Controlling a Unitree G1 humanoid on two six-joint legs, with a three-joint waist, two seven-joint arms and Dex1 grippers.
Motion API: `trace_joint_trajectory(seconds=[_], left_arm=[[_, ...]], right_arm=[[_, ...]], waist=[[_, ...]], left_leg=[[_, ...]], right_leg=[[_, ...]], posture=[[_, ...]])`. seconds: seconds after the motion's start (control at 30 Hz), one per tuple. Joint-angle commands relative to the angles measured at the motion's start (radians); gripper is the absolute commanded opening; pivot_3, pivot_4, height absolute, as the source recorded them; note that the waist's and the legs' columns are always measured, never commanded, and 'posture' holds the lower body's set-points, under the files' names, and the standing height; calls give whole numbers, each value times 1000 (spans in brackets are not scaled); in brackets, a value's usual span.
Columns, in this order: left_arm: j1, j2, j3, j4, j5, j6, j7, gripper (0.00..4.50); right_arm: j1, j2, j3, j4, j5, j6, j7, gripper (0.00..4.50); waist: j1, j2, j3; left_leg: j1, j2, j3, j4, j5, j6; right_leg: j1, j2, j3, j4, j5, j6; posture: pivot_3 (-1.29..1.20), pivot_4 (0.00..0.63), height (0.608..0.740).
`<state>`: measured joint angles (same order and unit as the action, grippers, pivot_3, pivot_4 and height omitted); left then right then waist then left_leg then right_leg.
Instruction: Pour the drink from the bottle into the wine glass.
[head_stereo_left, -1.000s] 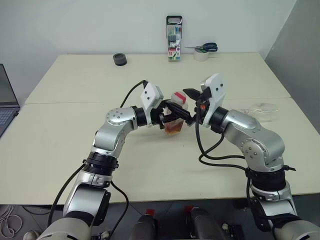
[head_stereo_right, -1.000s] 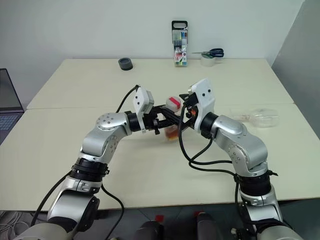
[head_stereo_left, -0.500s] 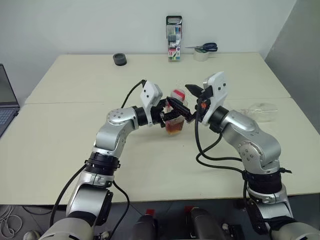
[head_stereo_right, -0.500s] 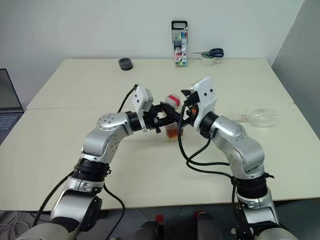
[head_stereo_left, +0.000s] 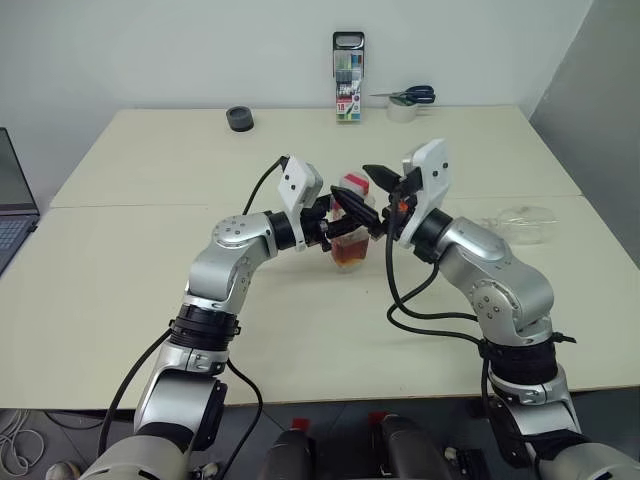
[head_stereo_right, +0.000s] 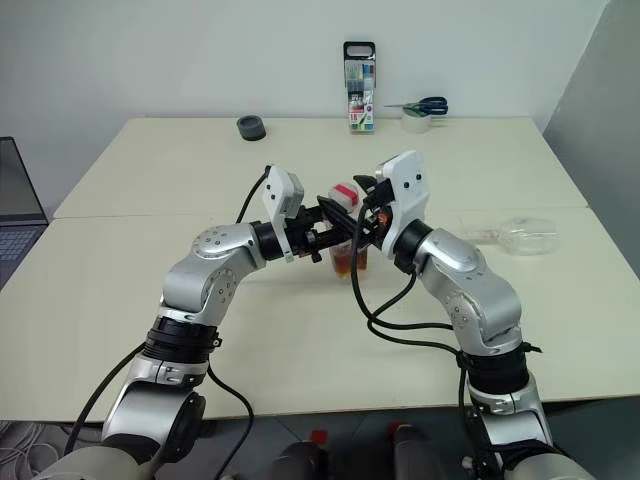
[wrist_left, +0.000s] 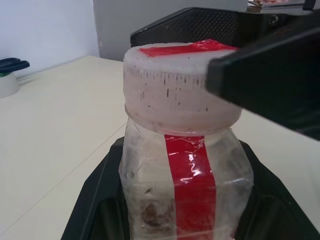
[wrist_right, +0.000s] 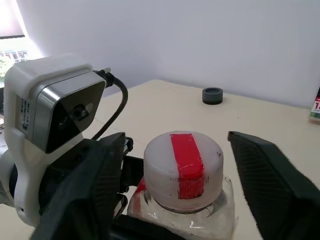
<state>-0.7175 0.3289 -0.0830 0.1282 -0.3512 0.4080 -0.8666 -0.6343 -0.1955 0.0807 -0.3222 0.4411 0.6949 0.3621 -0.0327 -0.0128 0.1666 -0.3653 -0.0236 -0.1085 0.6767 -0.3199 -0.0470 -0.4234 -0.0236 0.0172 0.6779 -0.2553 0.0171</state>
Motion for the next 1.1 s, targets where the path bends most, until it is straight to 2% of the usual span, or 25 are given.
trace_joint_trajectory(seconds=[0.03,0.07,0.33,0.47,0.57,0.63,0.73,0.77,0.87,0.97,1.1], left_arm=[[-17,9,8,-49,-6,-19,-10,1977],[-17,10,8,-53,-7,-17,-10,1977],[-11,39,-15,-103,-16,4,-52,1977],[-21,92,-12,-176,-108,76,-169,1977],[-29,155,-15,-254,-206,150,-304,1977],[-41,179,-13,-280,-251,190,-348,1977],[-60,179,-8,-287,-269,220,-347,1977],[-60,175,-7,-284,-262,217,-337,1977],[-33,167,-2,-275,-222,183,-297,1977],[16,166,14,-266,-201,165,-251,1977],[90,172,25,-275,-175,130,-198,1977]], right_arm=[[-24,5,4,-14,-4,-29,12,2104],[-24,6,3,-15,-4,-28,12,1824],[-35,-13,6,-12,14,-13,66,1827],[-114,-110,-19,12,149,-10,328,1827],[-212,-227,12,104,217,18,604,1827],[-268,-263,36,172,227,21,716,1827],[-309,-280,51,243,209,9,784,1827],[-316,-287,43,262,206,14,791,2559],[-295,-340,-14,271,214,56,771,3520],[-194,-394,-61,165,208,56,713,4475],[-52,-373,-142,-49,255,138,501,4475]], waist=[[0,0,0],[0,0,0],[0,0,0],[-1,0,1],[-2,1,2],[-4,1,2],[-3,1,2],[-2,1,2],[1,0,3],[5,0,3],[1,1,3]], left_leg=[[0,0,0,0,0,0],[0,0,0,0,0,0],[0,0,0,0,0,0],[0,-1,0,0,0,0],[0,0,0,0,0,0],[1,0,0,0,-2,4],[1,0,-1,0,-2,4],[1,0,0,0,-2,4],[0,0,-1,1,-2,4],[0,0,-2,1,0,1],[-1,0,-1,0,0,0]], right_leg=[[0,0,0,0,0,0],[0,0,0,0,0,0],[0,0,0,0,0,0],[0,1,0,0,0,0],[1,2,-1,-1,0,0],[1,3,-1,-1,0,0],[2,3,-2,-1,0,0],[2,3,-1,-1,0,0],[2,2,-1,-1,0,0],[2,-1,-1,-2,0,0],[0,-2,0,-3,0,0]], posture=[[0,150,740],[0,150,740],[0,150,740],[0,150,740],[0,150,740],[0,150,740],[0,150,740],[0,150,740],[0,150,740],[0,150,740],[0,150,740]])
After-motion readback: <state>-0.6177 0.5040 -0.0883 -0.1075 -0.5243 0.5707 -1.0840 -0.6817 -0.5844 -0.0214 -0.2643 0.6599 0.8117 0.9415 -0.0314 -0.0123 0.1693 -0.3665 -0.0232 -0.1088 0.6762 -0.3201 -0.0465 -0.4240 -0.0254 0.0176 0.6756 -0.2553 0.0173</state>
